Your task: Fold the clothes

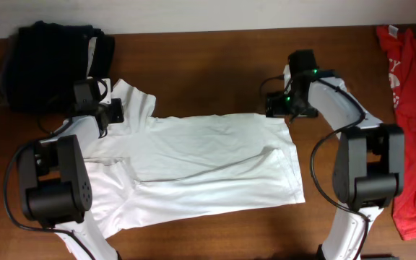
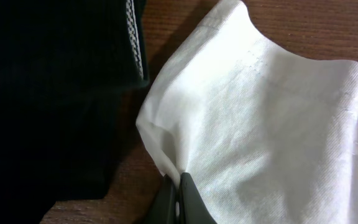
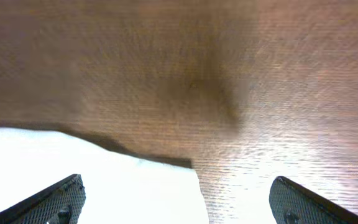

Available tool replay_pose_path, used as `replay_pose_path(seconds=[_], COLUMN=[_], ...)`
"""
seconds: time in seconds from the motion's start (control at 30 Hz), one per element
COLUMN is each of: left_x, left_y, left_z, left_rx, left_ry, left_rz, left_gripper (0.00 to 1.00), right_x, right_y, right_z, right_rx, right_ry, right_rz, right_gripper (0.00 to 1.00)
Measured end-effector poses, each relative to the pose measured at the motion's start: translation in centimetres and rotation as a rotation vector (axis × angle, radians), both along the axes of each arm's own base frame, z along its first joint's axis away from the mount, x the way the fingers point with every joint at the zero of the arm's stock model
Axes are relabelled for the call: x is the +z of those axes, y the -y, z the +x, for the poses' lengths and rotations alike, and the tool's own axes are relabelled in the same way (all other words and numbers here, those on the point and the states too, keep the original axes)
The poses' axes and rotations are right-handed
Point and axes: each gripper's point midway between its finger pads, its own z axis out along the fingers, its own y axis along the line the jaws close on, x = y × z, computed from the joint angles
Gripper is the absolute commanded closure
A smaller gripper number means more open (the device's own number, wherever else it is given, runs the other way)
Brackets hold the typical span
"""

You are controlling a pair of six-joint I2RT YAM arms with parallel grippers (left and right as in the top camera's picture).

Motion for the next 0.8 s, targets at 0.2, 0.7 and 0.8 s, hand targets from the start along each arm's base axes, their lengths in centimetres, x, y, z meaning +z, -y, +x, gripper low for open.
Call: replay_pose_path(seconds=[0.2, 0.7, 0.8], left_x=[0.0, 0.0, 0.1], left_y=[0.0, 0.0, 0.0], left_z=[0.0, 0.0, 0.1], left_rx=[0.0, 0.0, 0.0], left_ry=[0.0, 0.001, 0.003], left_rz=[0.0, 0.0, 0.0], left_gripper=[0.99, 0.99, 0.99], right_x=[0.0, -3.1, -3.1], right_y=[-0.3, -1.4, -1.4], right_z=[-0.4, -1.4, -1.0], right_rx=[0.002, 0.023, 0.013], right_ry=[-0.021, -0.109, -0.094], right_rz=[0.017, 0.066, 0.067], right_gripper=[0.19, 0.94, 0.96])
